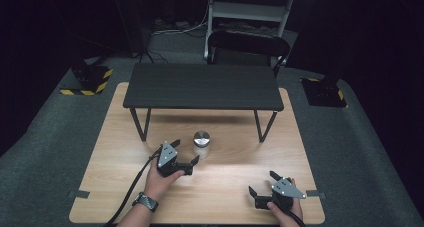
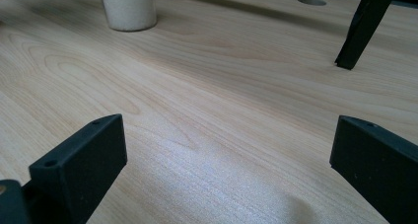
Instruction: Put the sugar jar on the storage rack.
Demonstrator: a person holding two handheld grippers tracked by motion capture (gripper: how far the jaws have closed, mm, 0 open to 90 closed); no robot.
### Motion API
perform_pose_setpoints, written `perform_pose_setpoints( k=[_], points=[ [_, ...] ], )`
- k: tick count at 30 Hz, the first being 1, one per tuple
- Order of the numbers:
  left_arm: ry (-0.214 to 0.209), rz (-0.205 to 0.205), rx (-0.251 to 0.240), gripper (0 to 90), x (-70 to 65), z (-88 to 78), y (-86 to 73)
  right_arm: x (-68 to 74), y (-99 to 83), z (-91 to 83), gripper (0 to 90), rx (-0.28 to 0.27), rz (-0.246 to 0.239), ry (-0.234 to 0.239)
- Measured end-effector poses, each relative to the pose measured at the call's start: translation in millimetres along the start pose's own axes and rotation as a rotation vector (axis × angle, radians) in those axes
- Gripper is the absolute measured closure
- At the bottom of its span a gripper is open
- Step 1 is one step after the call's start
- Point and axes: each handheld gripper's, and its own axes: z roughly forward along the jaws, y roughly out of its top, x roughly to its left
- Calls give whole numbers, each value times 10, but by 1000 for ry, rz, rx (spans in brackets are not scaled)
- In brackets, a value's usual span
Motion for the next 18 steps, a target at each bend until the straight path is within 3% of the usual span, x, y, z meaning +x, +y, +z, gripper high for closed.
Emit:
perform_pose_setpoints(
  k=[5,11,18],
  points=[
    [-4,4,0,43,-24,116,-6,-2,-3,-1,6,-1,2,0],
    [-10,10,8,123,-58,266,-24,-2,-7,-4,6,-4,0,1],
    [-12,17,-9,212,-99,333,-56,0,-16,-9,6,-8,-1,0]
  ],
)
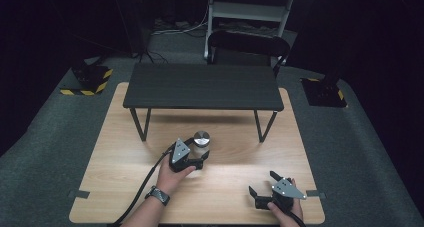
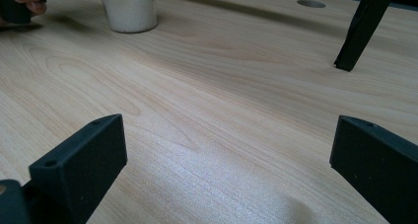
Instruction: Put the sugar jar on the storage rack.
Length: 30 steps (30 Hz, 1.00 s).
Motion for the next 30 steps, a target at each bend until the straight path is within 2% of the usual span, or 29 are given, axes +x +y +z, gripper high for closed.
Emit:
perform_pose_setpoints(
  k=[6,14,20,30],
  points=[
    [9,-14,-16,291,-1,30,-25,2,-6,-5,6,-3,-1,-1],
    [6,10,-19,302,5,18,-26,0,-11,-7,6,-5,-2,1],
    [5,-17,-26,306,14,-14,-32,1,-12,-7,6,-6,-2,1],
    [16,-7,-50,307,-2,-108,0,-1,-13,-7,6,-6,-1,1]
  ],
)
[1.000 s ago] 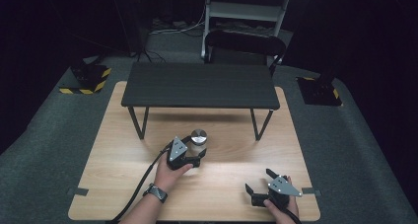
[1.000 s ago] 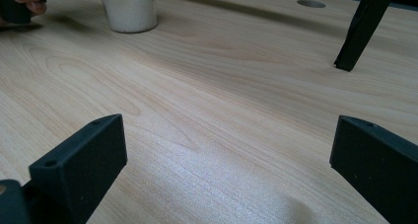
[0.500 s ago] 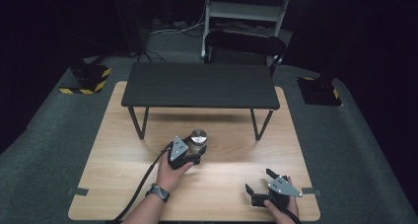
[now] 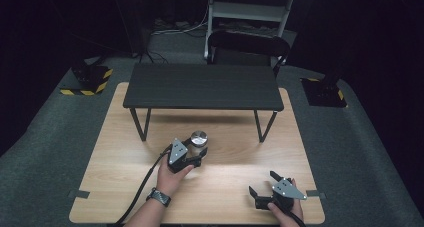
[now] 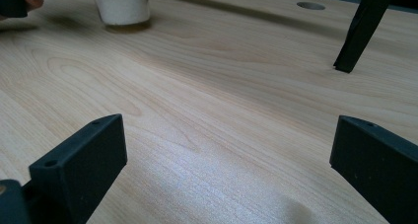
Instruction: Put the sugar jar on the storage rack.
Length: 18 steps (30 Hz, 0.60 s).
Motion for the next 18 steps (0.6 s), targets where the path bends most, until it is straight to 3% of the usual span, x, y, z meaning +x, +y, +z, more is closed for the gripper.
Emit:
perform_pose_setpoints(
  k=[10,18],
  points=[
    [28,23,-15,307,-38,-221,148,-1,3,2,6,2,-1,0],
    [85,10,-18,307,-77,-446,243,3,5,2,6,3,0,-3]
  ],
)
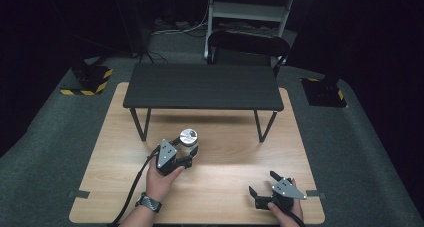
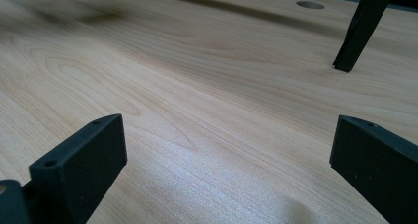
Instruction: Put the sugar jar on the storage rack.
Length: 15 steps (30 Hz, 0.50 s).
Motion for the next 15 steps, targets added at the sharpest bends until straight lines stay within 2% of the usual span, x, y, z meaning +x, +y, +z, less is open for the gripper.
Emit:
perform_pose_setpoints(
  k=[4,5,10,15],
  points=[
    [25,-27,-7,307,-3,-116,76,1,2,0,6,1,-1,0],
    [40,-26,-8,307,-23,-161,143,1,3,1,6,2,-1,0],
    [55,-20,-23,307,-41,-249,322,2,1,3,6,0,2,-2],
    [62,-12,-31,307,-75,-328,574,1,1,3,6,0,3,-2]
  ],
)
